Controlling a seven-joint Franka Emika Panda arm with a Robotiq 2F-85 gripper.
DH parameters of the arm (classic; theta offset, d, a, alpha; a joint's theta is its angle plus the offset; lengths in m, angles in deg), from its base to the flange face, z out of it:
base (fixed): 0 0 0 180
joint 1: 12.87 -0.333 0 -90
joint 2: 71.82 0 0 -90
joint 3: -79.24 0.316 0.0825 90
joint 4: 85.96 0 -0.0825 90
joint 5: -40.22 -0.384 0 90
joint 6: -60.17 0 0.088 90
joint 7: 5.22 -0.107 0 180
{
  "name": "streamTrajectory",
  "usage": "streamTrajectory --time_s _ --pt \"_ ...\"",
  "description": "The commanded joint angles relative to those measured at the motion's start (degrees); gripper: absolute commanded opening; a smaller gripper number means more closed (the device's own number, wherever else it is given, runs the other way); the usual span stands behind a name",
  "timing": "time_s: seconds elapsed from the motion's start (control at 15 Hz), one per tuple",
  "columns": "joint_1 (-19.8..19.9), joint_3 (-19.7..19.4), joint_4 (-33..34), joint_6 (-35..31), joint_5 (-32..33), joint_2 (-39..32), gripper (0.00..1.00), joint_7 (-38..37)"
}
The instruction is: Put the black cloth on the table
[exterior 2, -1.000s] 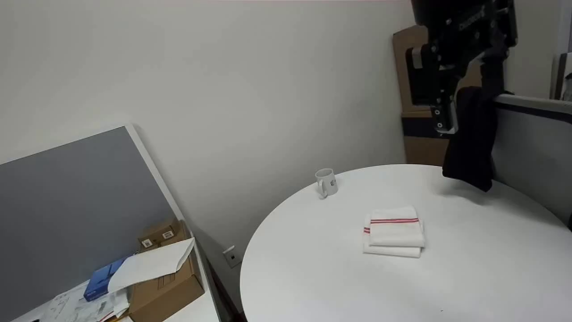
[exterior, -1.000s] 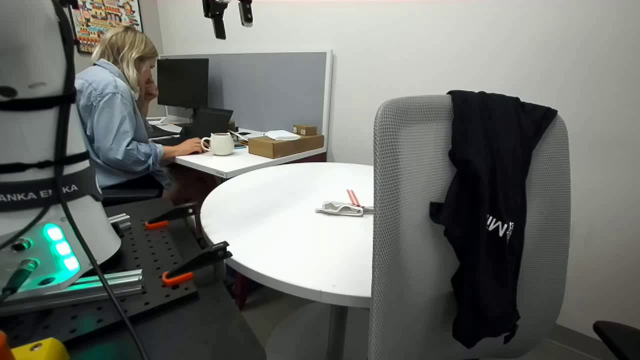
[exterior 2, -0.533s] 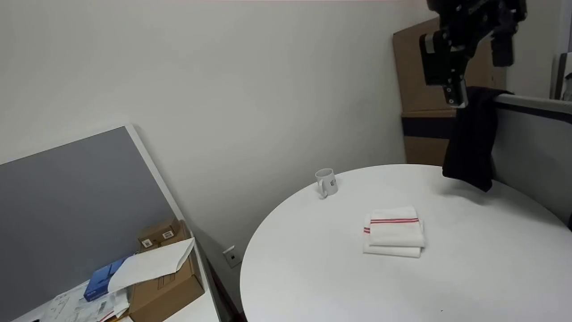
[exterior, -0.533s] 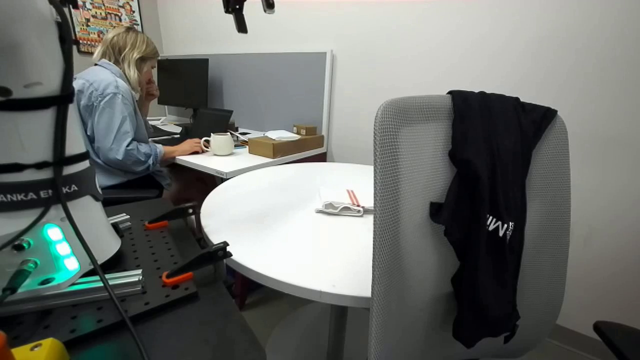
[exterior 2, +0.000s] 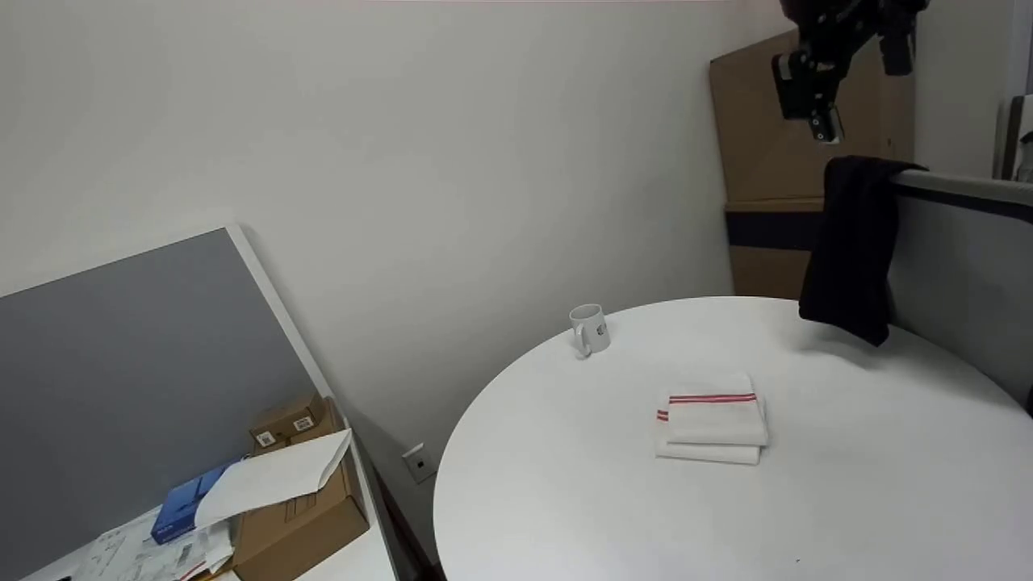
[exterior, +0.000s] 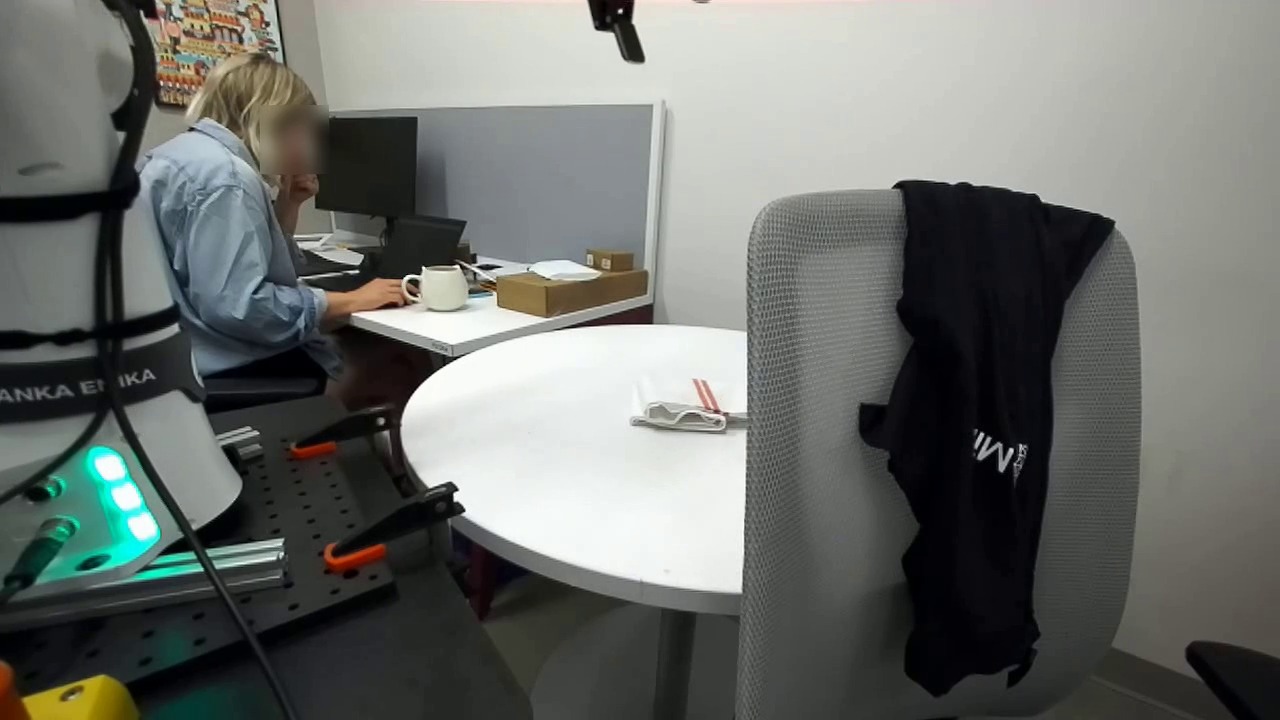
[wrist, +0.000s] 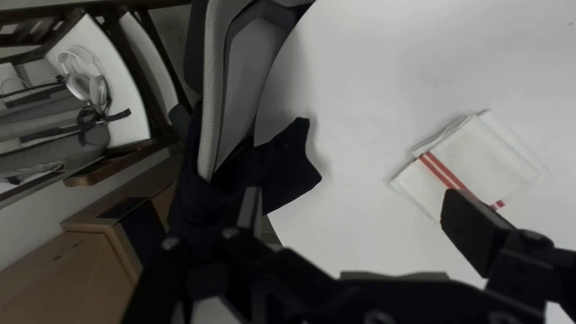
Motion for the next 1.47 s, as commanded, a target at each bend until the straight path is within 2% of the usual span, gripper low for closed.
streamTrajectory --time_s 0.0,0.2,0.6,0.93,1.4 --pt "1.1 -1.6 8.8 -4.2 3.8 -10.5 1.00 -2.1" --pt "1.5 -3.7 14.6 -8.0 4.7 -18.5 1.00 -1.7" --pt "2.1 -8.1 22.4 -9.0 8.7 -29.8 1.00 -1.1" --pt "2.0 -11.6 25.1 -8.7 8.7 -34.6 1.00 -1.3" --pt "2.7 -14.7 24.6 -8.9 7.9 -36.9 1.00 -1.1"
